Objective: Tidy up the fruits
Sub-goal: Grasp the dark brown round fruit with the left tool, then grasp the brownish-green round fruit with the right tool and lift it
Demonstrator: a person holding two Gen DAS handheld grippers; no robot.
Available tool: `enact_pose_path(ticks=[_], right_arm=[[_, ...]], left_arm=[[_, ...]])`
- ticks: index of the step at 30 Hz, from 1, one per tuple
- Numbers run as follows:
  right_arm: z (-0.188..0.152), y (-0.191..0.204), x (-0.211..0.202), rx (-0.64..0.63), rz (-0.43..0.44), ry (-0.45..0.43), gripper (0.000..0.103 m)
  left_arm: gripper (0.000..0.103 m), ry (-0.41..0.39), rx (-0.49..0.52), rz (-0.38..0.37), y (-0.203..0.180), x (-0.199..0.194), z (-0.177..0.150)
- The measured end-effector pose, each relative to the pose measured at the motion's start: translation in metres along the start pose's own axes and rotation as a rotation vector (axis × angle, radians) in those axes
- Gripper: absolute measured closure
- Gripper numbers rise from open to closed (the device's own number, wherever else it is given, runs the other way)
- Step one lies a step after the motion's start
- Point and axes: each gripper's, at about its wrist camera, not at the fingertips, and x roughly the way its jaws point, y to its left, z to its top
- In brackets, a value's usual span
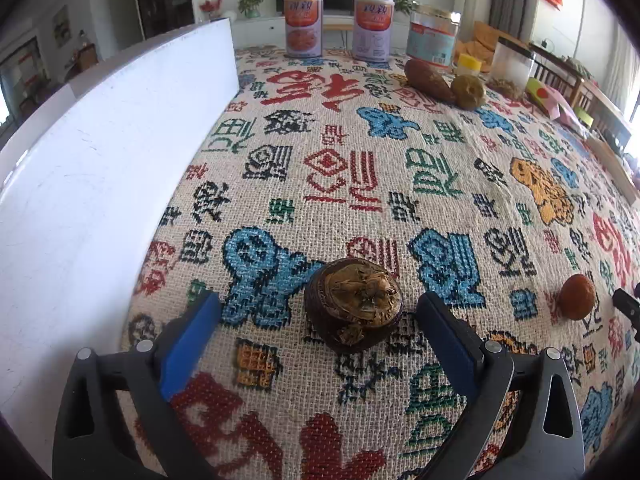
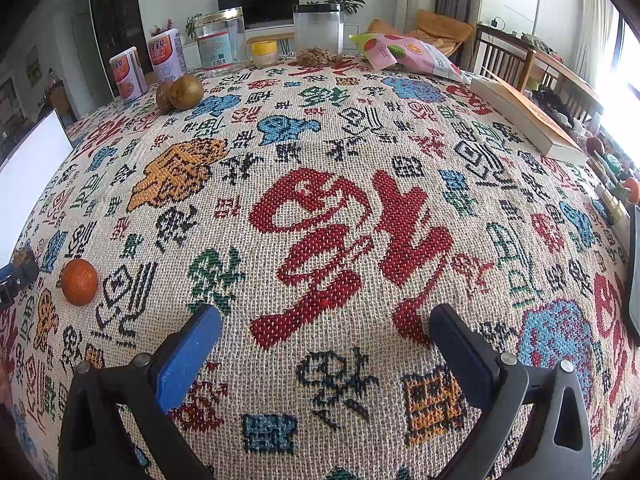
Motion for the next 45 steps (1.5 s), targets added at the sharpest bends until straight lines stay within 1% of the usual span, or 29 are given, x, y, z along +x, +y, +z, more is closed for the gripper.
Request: enact_pose_path(ticks=[6, 8, 9, 10, 13, 17, 18, 20, 23, 25, 27, 28, 29, 30, 34, 36, 38, 41, 43, 45], right_arm=[[0.001, 0.0, 0.0, -0.002, 0.006, 0.011, 0.0], [0.01, 0.001, 0.001, -0.063, 0.054, 0.08, 0.0], [0.019, 0.003, 0.002, -0.085, 0.089, 0.095, 0.001], [0.029, 0.004, 0.002, -0.098, 0.117, 0.086, 0.001], [0.074, 0.019, 0.002, -0.117, 0.182, 0.024, 0.001], [0.143, 0.047, 0.028, -0.01, 0.359, 0.0, 0.001], [0.159, 0.058, 0.036, 0.0, 0.387, -0.017, 0.006], [0.186, 0.085, 0.054, -0.046, 0.41, -0.032, 0.011], [0.214, 0.122, 0.09, -0.145, 0.404, 0.014, 0.025], [0.226, 0.135, 0.114, -0.153, 0.414, 0.046, 0.027], [0.233, 0.14, 0.135, -0.114, 0.448, 0.067, 0.027], [0.234, 0.14, 0.144, -0.085, 0.469, 0.076, 0.027], [0.233, 0.141, 0.15, -0.063, 0.49, 0.082, 0.039], [0.232, 0.141, 0.156, -0.051, 0.503, 0.088, 0.053], [0.219, 0.138, 0.143, -0.026, 0.502, 0.048, 0.054], [0.21, 0.127, 0.126, -0.023, 0.512, 0.038, 0.054], [0.196, 0.112, 0.103, -0.026, 0.546, 0.017, 0.054], [0.163, 0.086, 0.064, -0.067, 0.559, 0.004, 0.054], [0.13, 0.066, 0.039, -0.1, 0.542, 0.008, 0.054], [0.092, 0.046, 0.018, -0.127, 0.497, 0.011, 0.054]], left_arm=[[0.004, 0.0, 0.0, 0.0, 0.0, 0.0, 0.0], [0.004, 0.0, -0.001, 0.0, 0.0, 0.0, 0.0], [0.004, 0.0, 0.0, 0.0, 0.0, 0.0, 0.0], [0.004, 0.0, 0.0, 0.0, 0.0, 0.0, 0.0], [0.004, 0.0, 0.0, 0.0, 0.0, 0.0, 0.0], [0.004, 0.001, 0.0, 0.0, 0.0, 0.001, 0.0], [0.004, 0.001, 0.0, 0.0, 0.0, 0.001, 0.0], [0.004, 0.001, -0.001, 0.0, 0.0, 0.001, 0.0], [0.003, 0.001, -0.001, 0.0, 0.0, 0.001, 0.0], [0.003, 0.001, -0.001, 0.0, 0.0, 0.001, 0.0], [0.003, 0.001, -0.001, 0.0, 0.0, 0.001, 0.0], [0.003, 0.001, -0.001, 0.0, 0.0, 0.001, 0.0], [0.003, 0.001, -0.001, 0.0, 0.0, 0.001, 0.0], [0.003, 0.001, -0.001, -0.001, 0.0, 0.001, 0.0], [0.003, 0.001, -0.001, 0.0, 0.0, 0.001, 0.0], [0.003, 0.001, 0.0, 0.0, 0.0, 0.001, 0.0], [0.003, 0.001, -0.001, 0.0, 0.0, 0.001, 0.0], [0.003, 0.001, -0.001, -0.001, 0.0, 0.001, 0.0], [0.003, 0.001, -0.001, 0.0, 0.0, 0.001, 0.0], [0.003, 0.001, -0.001, 0.0, 0.0, 0.001, 0.0]])
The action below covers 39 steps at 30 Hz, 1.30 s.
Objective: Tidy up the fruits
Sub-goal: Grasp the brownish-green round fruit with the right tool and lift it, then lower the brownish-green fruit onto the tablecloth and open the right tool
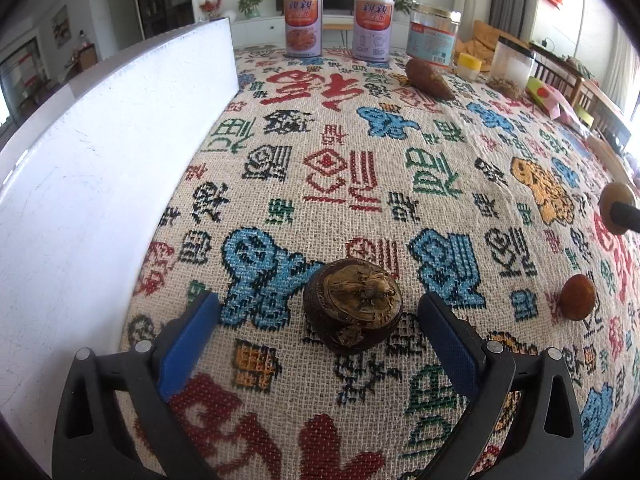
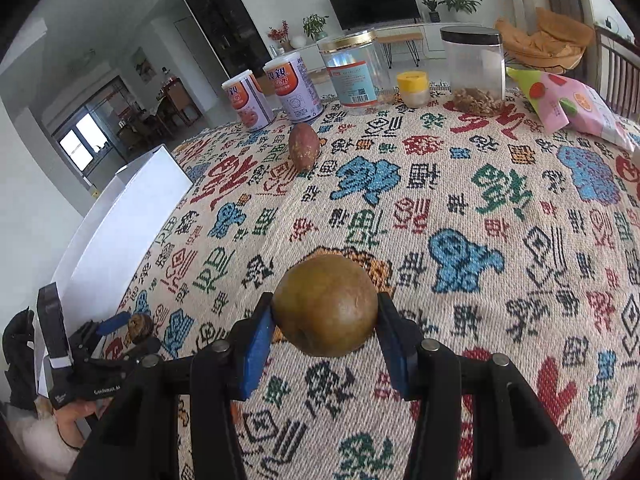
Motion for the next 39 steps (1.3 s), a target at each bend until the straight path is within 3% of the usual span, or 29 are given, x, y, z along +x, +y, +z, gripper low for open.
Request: enact_pose_path(ticks=[4, 8, 11, 12, 15, 24, 39], right_arm=[[-0.076, 0.003, -0.04, -0.087, -0.173, -0.029, 0.053], [-0.115, 0.002, -0.048, -0.078, -0.228, -0.047, 0.053], [-0.121, 0.005, -0.058, -0.059, -0.25, -0.085, 0.047], [-0.122, 0.008, -0.058, -0.054, -0.249, -0.065, 0.039], [-0.129, 0.015, -0.058, -0.062, -0.273, -0.029, 0.027], [-0.147, 0.03, -0.046, -0.119, -0.312, 0.007, 0.003], [-0.146, 0.028, -0.045, -0.103, -0.315, 0.017, 0.0]], left_arm=[[0.003, 0.0, -0.001, 0.0, 0.0, 0.0, 0.0], [0.003, 0.0, -0.001, 0.0, 0.0, 0.0, 0.0], [0.003, 0.0, -0.001, 0.001, 0.0, 0.001, 0.0], [0.003, 0.001, -0.001, 0.002, 0.0, 0.001, 0.0], [0.003, 0.001, -0.001, 0.001, 0.0, 0.001, 0.0], [0.003, 0.001, -0.001, 0.001, 0.0, 0.001, 0.0], [0.003, 0.002, -0.001, 0.001, 0.0, 0.001, 0.0]])
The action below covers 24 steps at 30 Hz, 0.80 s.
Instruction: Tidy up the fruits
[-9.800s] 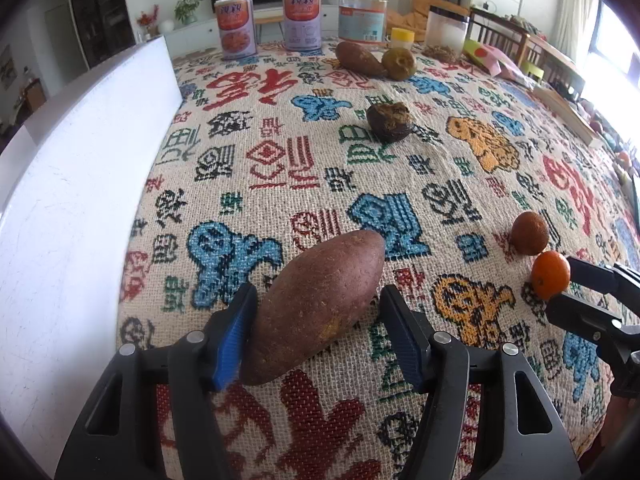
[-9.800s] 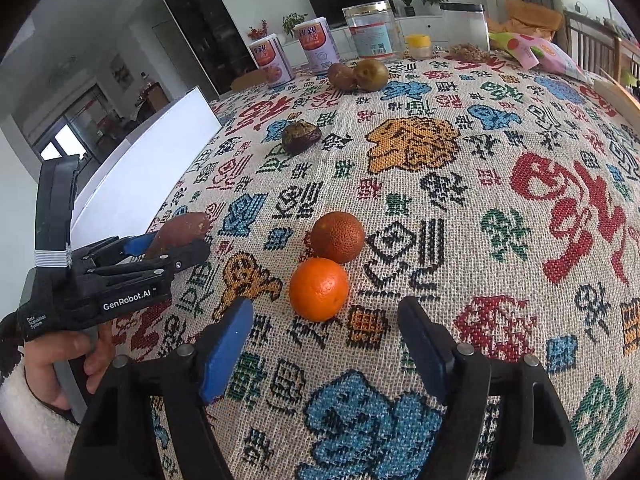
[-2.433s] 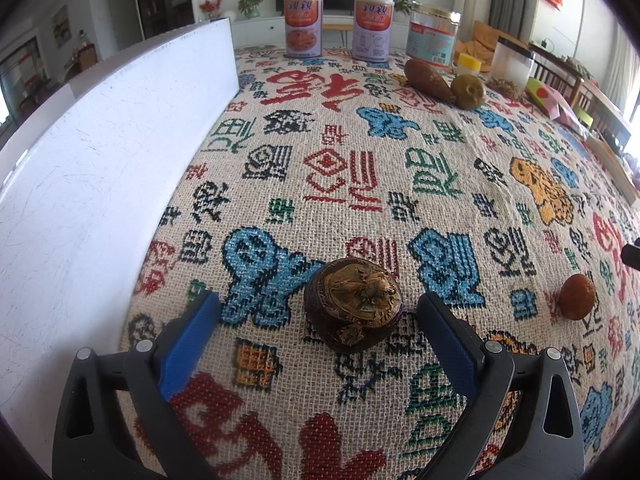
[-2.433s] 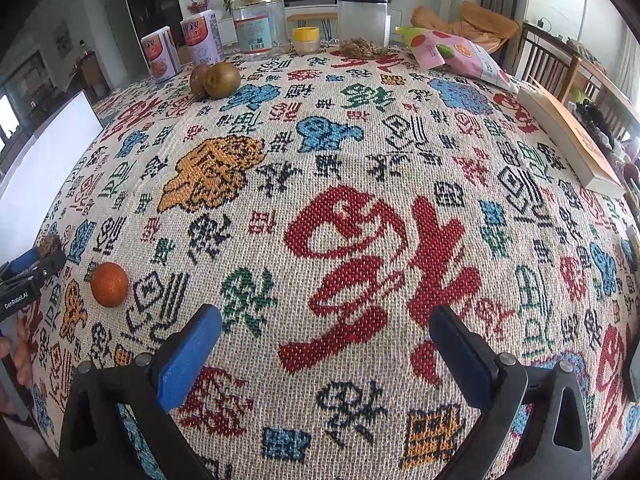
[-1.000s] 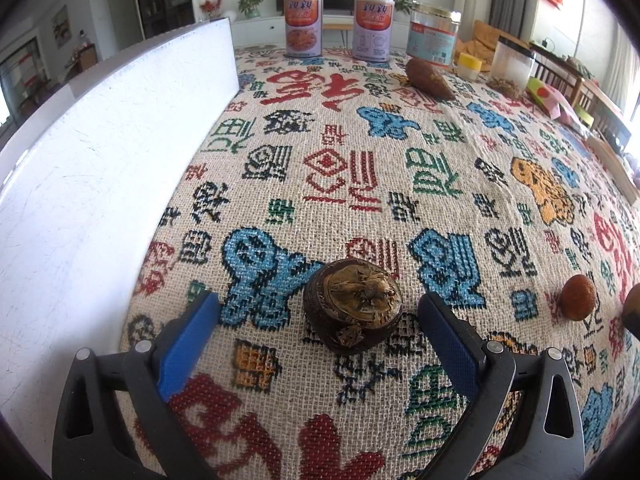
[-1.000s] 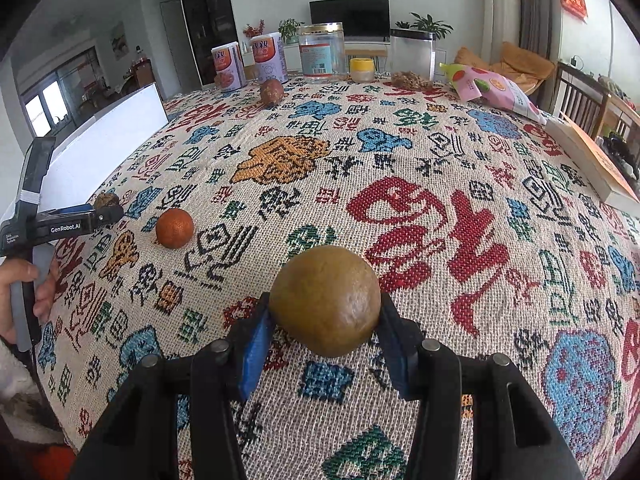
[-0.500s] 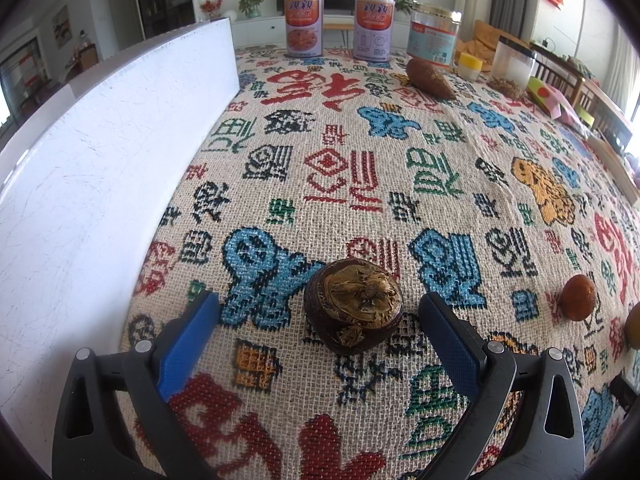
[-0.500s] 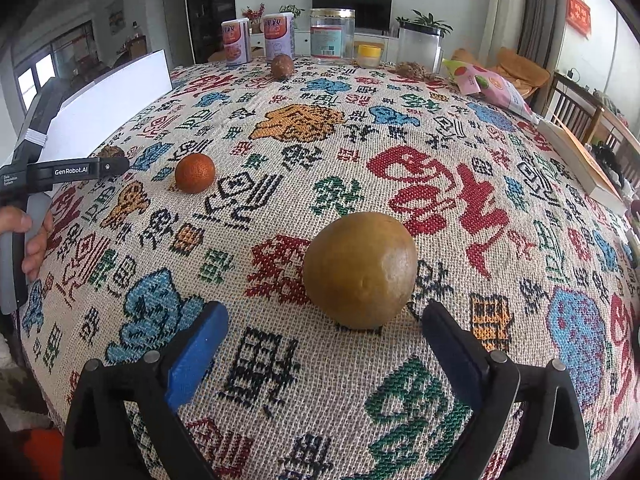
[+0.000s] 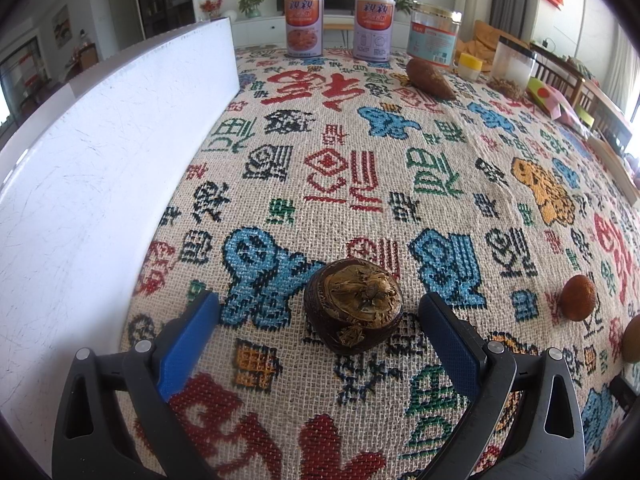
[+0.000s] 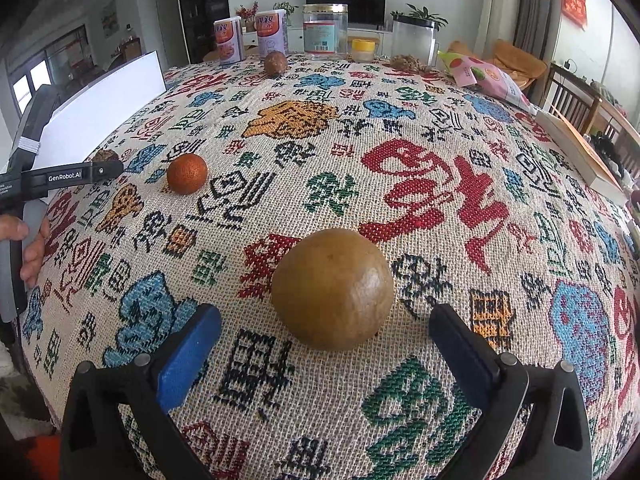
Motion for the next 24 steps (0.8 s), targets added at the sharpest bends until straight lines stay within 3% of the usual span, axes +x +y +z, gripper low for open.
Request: enact_pose_path(ticks=[5, 10, 14, 16, 17, 18, 19, 22, 24], right_arm=[[0.0, 0.0, 0.0, 0.0, 0.001, 0.001, 0.0], [0.0, -0.001, -0.002, -0.002, 0.036, -0.004, 0.0], [-0.004, -0.021, -0.017, 0.078, 0.233, -0.043, 0.0], [-0.004, -0.034, -0.021, 0.147, 0.266, -0.057, 0.0], [-0.003, -0.04, -0.023, 0.175, 0.263, -0.067, 0.0], [-0.002, -0.044, -0.025, 0.197, 0.252, -0.076, 0.0], [0.0, -0.045, -0.026, 0.207, 0.246, -0.08, 0.0], [0.011, -0.035, -0.024, 0.17, 0.219, -0.06, 0.0], [0.018, -0.024, -0.02, 0.117, 0.177, -0.042, 0.006]], left_arm=[[0.002, -0.002, -0.009, -0.027, 0.002, -0.001, 0.0], [0.002, -0.015, -0.028, -0.227, 0.022, -0.013, -0.005], [0.004, 0.008, 0.062, -0.189, 0.011, -0.012, -0.002], [0.005, -0.003, 0.139, -0.146, -0.004, -0.012, -0.002], [0.01, -0.009, 0.173, -0.127, -0.01, -0.011, -0.002], [0.028, -0.008, 0.2, -0.119, -0.015, -0.011, -0.003], [0.033, -0.012, 0.209, -0.135, -0.018, -0.011, -0.003], [0.06, -0.021, 0.175, -0.134, -0.015, -0.014, -0.001], [0.06, -0.01, 0.127, -0.156, -0.009, -0.016, 0.0]])
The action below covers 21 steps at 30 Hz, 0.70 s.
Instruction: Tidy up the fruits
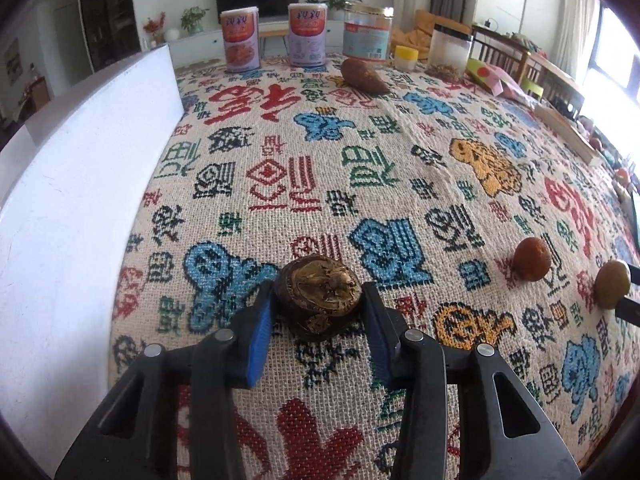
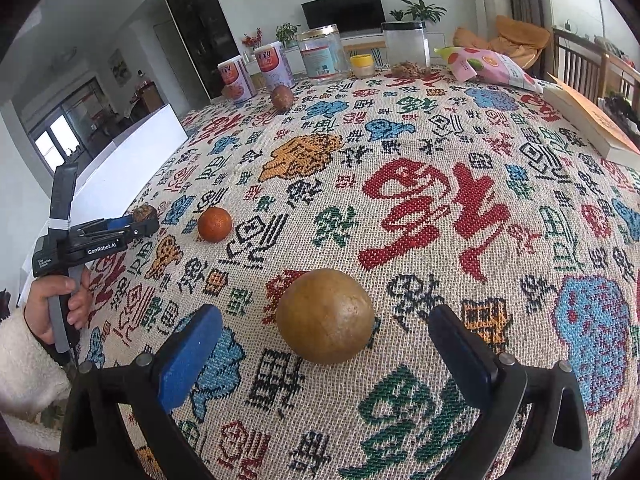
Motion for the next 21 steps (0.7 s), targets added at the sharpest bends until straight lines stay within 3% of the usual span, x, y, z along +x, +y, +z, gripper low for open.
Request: enact_pose_path(ticks=[1, 3, 6, 9, 15, 18, 21], right_arm=[[0.001, 0.004, 0.004, -0.015, -0.017, 0.016, 0.011], [0.002, 0.004, 0.014, 0.005, -0.043, 0.075, 0.052], [-0.002, 0.005, 0.009, 0.014, -0.072, 0.064, 0.054], [-0.002, 0.019, -0.004, 0.0, -0.048, 0.036, 0.054], [0.026, 0.098, -0.006, -0.109, 0.1, 0.026, 0.054], [0.042, 0.17, 0.001, -0.222, 0.222, 0.044, 0.054], [0.05, 0.248, 0.002, -0.341, 0.363, 0.05, 0.054]], left_arm=[[0.06, -0.002, -0.026, -0.012, 0.003, -0.003, -0.001], [0.06, -0.011, -0.071, -0.044, 0.01, -0.013, -0.006], [0.06, -0.029, -0.139, -0.096, 0.017, -0.035, -0.014], [0.06, -0.06, -0.214, -0.166, 0.025, -0.067, -0.02], [0.06, -0.143, -0.361, -0.306, 0.057, -0.156, -0.027], [0.06, -0.214, -0.416, -0.27, 0.095, -0.201, -0.027], [0.06, -0.233, -0.51, -0.207, 0.148, -0.23, -0.031]])
